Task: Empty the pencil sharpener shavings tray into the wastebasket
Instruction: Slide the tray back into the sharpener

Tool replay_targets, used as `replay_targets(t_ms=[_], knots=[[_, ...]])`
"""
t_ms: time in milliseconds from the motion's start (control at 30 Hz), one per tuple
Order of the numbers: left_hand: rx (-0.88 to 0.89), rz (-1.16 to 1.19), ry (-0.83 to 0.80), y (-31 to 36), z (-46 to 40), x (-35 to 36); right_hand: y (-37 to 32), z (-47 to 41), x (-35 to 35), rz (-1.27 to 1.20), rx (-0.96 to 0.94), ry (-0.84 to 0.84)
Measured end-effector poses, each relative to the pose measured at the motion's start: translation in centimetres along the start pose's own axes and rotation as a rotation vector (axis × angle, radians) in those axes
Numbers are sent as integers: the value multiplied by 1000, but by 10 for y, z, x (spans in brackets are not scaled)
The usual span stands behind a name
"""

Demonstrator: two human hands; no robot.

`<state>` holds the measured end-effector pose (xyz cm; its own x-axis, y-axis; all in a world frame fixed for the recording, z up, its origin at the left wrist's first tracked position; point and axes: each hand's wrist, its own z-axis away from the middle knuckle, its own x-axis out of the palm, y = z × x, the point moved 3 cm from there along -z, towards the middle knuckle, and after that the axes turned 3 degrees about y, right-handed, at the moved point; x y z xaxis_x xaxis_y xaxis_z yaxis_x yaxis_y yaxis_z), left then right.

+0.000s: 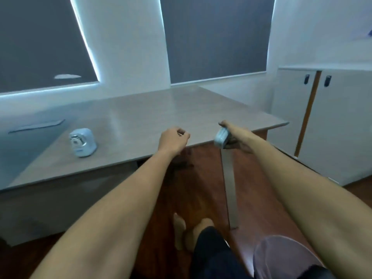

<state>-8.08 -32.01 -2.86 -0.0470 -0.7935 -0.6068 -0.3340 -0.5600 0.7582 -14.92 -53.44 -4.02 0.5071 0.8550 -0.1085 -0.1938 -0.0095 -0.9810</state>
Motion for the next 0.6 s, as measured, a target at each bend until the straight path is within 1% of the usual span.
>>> replay_targets(t_ms=[133,267,367,500,600], knots=[[-31,-19,137,-20,-3,-81,-39,7,75,-46,-70,-104],[-57,-69,296,-54,-6,-146,-62,19,147,-21,-110,-228],[-104,-118,429,-82,-1,-183,-69,26,193,5,-125,-267],[-164,-159,628,-120,5,-225,-70,28,249,-55,-113,-324],[-270,-162,692,-150,4,-240,-63,30,283,-73,-96,-359]])
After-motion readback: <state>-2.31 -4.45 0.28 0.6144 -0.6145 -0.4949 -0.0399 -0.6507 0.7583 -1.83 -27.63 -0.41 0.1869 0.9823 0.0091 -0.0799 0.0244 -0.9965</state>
